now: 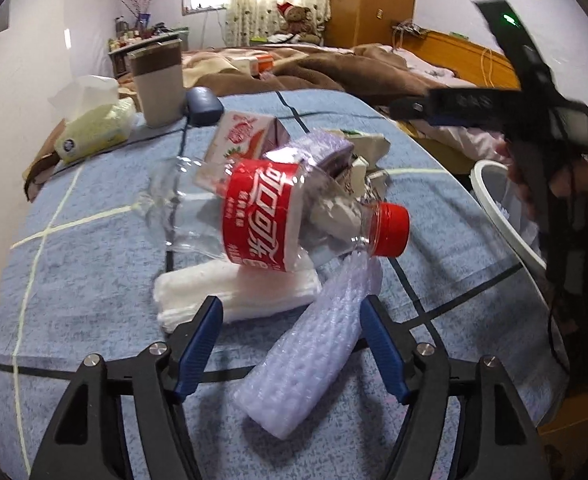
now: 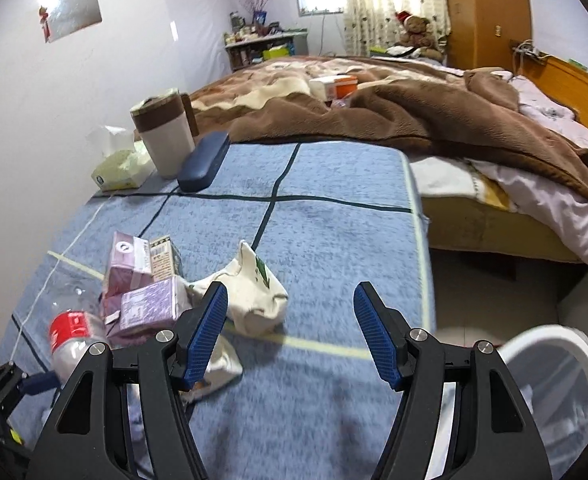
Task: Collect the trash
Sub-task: 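Move the left tool back to the second foam net on the table, then grasp the second white foam net with the left tool while the right tool grasps the cloth bag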
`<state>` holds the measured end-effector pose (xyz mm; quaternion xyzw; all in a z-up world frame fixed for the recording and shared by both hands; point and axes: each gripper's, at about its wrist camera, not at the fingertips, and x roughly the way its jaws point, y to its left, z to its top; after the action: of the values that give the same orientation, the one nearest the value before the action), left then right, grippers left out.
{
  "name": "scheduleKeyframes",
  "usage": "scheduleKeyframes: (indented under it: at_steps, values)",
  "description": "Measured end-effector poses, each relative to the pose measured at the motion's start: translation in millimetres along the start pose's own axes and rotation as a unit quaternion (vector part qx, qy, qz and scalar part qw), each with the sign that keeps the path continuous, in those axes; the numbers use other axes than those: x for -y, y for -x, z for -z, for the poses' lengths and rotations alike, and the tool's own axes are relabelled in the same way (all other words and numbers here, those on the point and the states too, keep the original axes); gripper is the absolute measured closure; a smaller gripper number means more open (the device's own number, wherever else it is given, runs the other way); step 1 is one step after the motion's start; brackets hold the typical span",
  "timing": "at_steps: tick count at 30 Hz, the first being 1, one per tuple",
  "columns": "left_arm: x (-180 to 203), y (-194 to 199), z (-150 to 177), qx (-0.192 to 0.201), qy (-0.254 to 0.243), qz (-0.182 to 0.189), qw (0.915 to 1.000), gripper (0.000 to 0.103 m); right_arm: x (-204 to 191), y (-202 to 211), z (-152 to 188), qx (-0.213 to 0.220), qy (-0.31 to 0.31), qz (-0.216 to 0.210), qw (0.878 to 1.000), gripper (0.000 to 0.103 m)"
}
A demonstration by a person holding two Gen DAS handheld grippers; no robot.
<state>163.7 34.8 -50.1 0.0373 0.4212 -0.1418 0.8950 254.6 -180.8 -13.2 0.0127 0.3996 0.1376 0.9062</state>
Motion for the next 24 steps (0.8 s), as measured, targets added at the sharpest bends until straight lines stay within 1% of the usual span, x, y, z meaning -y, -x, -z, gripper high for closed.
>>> scheduleKeyframes:
  at_steps: [2,4,6,7,9,11,15,17,19,21,23,24]
  values:
    - [-1,-1,1,-0.002,0.000,0.007,1.0000,0.028,0,-9,-3,-0.011,0.003,-0.004,1.000,0.036]
    - [-2,-1,0,-0.004,0.000,0.015,0.9999,0.028,1,-17,-5,-0.021,0.001,-0.017,1.000,0.036]
    - [-2,-4,2,-0.013,-0.003,0.033,0.9994,0.028,1,-25,-7,-0.031,-0.004,-0.029,0.999,0.036]
    - [0,-7,3,-0.020,-0.008,0.035,0.9992,0.028,1,-28,-7,-0.035,-0.005,-0.033,0.999,0.036]
    - [4,-12,5,-0.029,-0.019,0.025,0.9991,0.028,1,-32,-7,-0.042,-0.006,-0.038,0.998,0.036]
    - [6,-13,7,-0.028,-0.021,0.021,0.9992,0.028,0,-37,-8,-0.051,-0.005,-0.047,0.998,0.036]
    - [8,-11,6,-0.026,-0.020,0.022,0.9992,0.029,-2,-43,-6,-0.066,-0.004,-0.058,0.996,0.036]
    - [10,-11,7,-0.026,-0.021,0.019,0.9993,0.032,-3,-45,-5,-0.070,-0.005,-0.062,0.996,0.036]
    - [10,-10,6,-0.025,-0.014,0.026,0.9993,0.037,-4,-46,-3,-0.071,-0.008,-0.067,0.995,0.036]
    - [10,-12,5,-0.026,-0.009,0.031,0.9991,0.039,-4,-46,-3,-0.070,-0.009,-0.064,0.995,0.040]
    - [10,-12,5,-0.026,-0.007,0.029,0.9992,0.041,-5,-45,-1,-0.071,-0.012,-0.066,0.995,0.050]
    - [10,-12,4,-0.025,-0.003,0.030,0.9992,0.042,-6,-45,0,-0.072,-0.011,-0.067,0.995,0.052]
